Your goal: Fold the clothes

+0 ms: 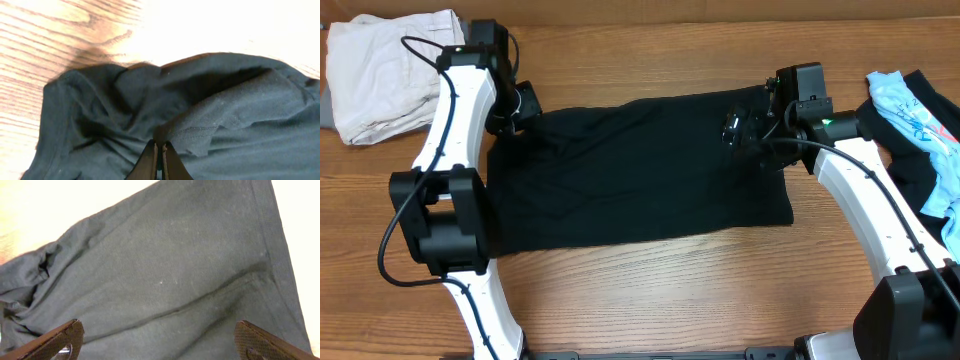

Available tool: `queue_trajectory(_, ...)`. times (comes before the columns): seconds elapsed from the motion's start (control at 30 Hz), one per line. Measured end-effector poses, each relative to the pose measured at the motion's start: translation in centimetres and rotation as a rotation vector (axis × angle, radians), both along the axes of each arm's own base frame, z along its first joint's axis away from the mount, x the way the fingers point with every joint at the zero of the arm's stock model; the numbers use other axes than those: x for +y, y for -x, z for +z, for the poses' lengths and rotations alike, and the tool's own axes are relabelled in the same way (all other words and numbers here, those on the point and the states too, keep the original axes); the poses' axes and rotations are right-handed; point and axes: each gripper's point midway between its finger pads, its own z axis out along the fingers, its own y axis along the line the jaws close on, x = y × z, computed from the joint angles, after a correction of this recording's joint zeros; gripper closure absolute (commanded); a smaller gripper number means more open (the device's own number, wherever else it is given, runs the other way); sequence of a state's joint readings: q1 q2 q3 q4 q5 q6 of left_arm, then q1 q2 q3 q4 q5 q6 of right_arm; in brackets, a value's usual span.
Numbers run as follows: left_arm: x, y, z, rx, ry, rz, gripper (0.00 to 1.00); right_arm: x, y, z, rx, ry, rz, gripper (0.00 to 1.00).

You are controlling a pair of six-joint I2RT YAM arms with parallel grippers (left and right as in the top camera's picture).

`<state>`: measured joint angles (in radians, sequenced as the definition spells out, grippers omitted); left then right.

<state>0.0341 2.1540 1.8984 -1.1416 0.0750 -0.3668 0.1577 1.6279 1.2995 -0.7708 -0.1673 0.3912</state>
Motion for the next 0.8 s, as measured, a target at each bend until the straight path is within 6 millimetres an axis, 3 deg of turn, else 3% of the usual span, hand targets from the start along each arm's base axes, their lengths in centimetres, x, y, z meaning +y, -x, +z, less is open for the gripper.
queue_trajectory(0.2,-0.3,0.2,0.3,0.002,0.017,-0.003,0.96,0.0,-2.4,1.6,-0.116,-0.019,-0.009,0.00)
queue_trajectory(0.3,-0.8,0.1,1.9,-0.036,0.044,-0.012,0.96,-1.2,-3.3,1.8,-0.129,-0.014,-0.035,0.00)
queue_trajectory(0.57,-1.5,1.2,11.2,-0.241,0.073,-0.029,0.96,-4.8,-8.9,4.3,-0.227,0.086,-0.051,0.00)
queue_trajectory(0.67,-1.6,1.9,13.1,-0.277,0.075,-0.032,0.96,-5.1,-10.7,3.2,-0.225,0.131,-0.025,0.00)
queue_trajectory(0.8,-1.5,2.7,13.3,-0.260,0.071,-0.033,0.96,-6.0,-13.1,-0.4,-0.194,0.217,-0.008,0.00)
